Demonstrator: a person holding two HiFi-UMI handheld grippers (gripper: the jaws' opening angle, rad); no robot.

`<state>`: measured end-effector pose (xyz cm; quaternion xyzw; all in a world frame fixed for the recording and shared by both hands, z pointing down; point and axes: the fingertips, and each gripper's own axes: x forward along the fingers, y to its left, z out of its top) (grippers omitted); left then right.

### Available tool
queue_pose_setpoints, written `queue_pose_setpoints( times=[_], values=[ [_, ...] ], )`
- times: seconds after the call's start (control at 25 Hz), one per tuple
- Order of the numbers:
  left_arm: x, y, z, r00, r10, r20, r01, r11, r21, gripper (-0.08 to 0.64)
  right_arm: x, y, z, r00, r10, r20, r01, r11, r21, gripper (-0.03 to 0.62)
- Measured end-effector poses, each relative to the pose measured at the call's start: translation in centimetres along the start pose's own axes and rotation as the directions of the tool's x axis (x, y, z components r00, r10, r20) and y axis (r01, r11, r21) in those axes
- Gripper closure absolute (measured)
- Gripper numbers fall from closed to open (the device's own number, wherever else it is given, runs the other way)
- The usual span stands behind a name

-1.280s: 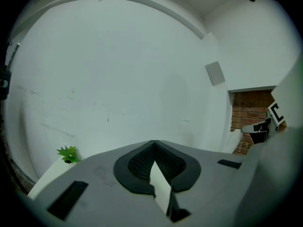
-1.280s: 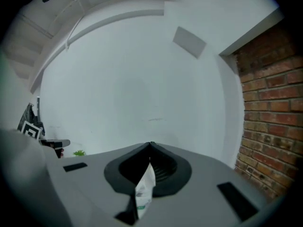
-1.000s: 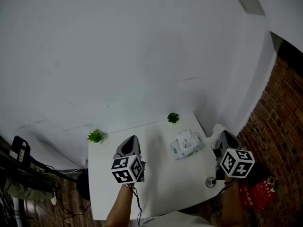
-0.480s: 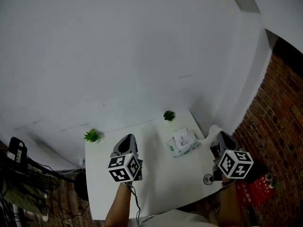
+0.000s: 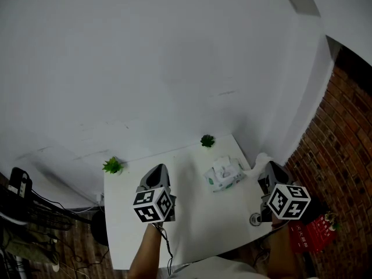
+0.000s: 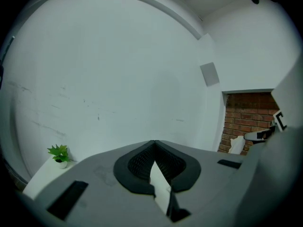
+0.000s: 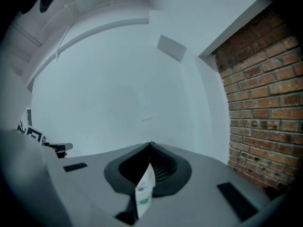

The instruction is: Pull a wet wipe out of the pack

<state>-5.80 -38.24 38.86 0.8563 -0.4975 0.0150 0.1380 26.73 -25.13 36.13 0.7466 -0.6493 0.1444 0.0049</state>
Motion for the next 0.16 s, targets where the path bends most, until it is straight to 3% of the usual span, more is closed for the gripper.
queue_pose_setpoints(
  times=[0.16],
  values=[
    [0.33, -0.24, -0.05, 1.0, -0.005, -0.004, 0.005, 1.0, 0.001, 0.558, 0.21, -0.2, -0.06, 1.0, -0.001, -0.003, 0.001, 1.0, 0.0, 0.591]
  ],
)
